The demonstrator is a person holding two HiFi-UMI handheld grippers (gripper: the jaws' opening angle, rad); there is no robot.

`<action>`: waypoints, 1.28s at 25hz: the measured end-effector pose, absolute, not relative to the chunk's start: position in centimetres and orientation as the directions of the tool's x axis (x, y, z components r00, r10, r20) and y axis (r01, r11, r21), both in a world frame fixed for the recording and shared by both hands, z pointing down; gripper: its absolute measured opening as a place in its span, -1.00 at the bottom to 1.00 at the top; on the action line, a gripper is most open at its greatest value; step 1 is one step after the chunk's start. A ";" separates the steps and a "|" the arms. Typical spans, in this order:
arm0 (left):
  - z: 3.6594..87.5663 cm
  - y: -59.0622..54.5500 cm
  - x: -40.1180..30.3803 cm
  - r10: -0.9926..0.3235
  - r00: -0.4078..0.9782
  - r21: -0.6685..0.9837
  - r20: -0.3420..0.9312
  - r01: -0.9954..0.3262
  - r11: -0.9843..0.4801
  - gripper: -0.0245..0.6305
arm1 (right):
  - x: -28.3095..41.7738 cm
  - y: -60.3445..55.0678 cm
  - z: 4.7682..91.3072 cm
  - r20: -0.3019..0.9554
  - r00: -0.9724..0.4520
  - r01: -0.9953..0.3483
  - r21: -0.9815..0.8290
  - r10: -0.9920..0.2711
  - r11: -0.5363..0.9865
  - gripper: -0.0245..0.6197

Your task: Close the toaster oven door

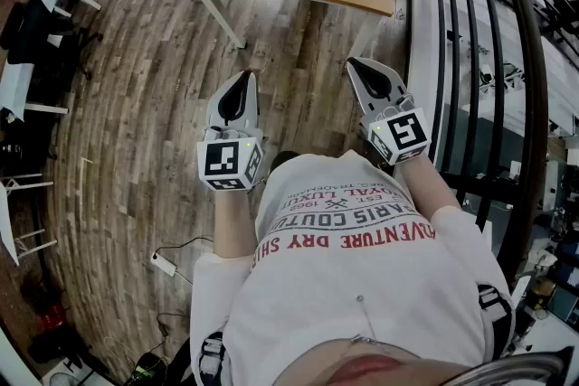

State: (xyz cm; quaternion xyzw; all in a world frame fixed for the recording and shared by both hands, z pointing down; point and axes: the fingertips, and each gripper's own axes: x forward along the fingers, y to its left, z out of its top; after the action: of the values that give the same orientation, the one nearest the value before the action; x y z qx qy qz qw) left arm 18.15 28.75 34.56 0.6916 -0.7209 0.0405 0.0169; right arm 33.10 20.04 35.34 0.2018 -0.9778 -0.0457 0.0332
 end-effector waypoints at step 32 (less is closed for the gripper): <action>37.9 25.7 13.5 -0.979 -0.091 0.044 0.183 -0.994 0.100 -0.42 | 29.9 16.3 37.8 0.077 -0.911 -0.405 0.014 -0.405 0.914 -0.97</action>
State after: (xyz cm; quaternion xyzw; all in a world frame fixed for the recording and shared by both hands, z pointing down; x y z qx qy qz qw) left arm 13.46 25.66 37.86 0.6691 -0.7371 0.0456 0.0828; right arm 29.92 16.30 37.75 0.2071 -0.9775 0.0009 0.0391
